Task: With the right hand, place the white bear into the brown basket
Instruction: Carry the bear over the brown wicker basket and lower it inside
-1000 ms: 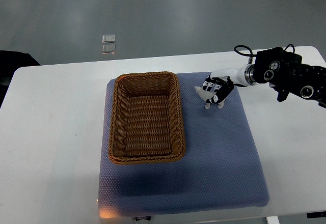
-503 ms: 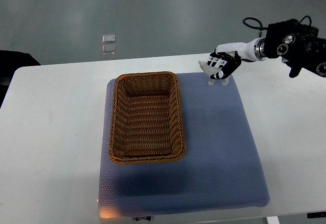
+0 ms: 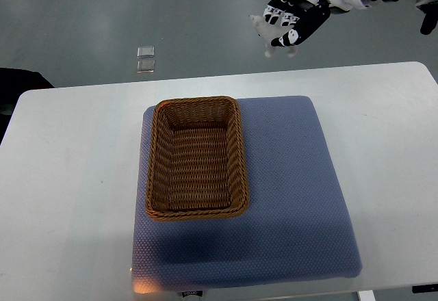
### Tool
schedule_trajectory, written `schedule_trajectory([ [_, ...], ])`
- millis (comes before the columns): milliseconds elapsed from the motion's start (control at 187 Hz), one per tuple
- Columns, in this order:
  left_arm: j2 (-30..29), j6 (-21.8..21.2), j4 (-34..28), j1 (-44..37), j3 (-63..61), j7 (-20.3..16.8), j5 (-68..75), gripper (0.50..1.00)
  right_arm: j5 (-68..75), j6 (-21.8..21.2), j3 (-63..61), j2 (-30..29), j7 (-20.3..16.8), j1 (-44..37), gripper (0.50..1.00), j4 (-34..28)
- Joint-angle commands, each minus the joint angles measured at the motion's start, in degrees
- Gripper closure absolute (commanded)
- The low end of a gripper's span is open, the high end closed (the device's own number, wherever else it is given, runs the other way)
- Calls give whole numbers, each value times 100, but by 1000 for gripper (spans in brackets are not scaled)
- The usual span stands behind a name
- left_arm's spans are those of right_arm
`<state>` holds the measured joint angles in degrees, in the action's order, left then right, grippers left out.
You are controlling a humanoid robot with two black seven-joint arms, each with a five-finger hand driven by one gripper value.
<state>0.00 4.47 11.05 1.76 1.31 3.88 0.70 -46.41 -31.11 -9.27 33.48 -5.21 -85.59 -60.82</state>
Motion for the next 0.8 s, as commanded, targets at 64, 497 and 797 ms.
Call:
schedule_trajectory([
  [64,0,1,-15,0,0,-1,0,500,0,87,180,-543,3,-72,1000,26],
  [497,0,1,-24,0,9,-1,0,500,-18,545,277,-2697,11,289,1000,1169],
  [797,0,1,-24,0,9,-1,0,500,-26,659,268,-3348,20,746,1000,1538],
])
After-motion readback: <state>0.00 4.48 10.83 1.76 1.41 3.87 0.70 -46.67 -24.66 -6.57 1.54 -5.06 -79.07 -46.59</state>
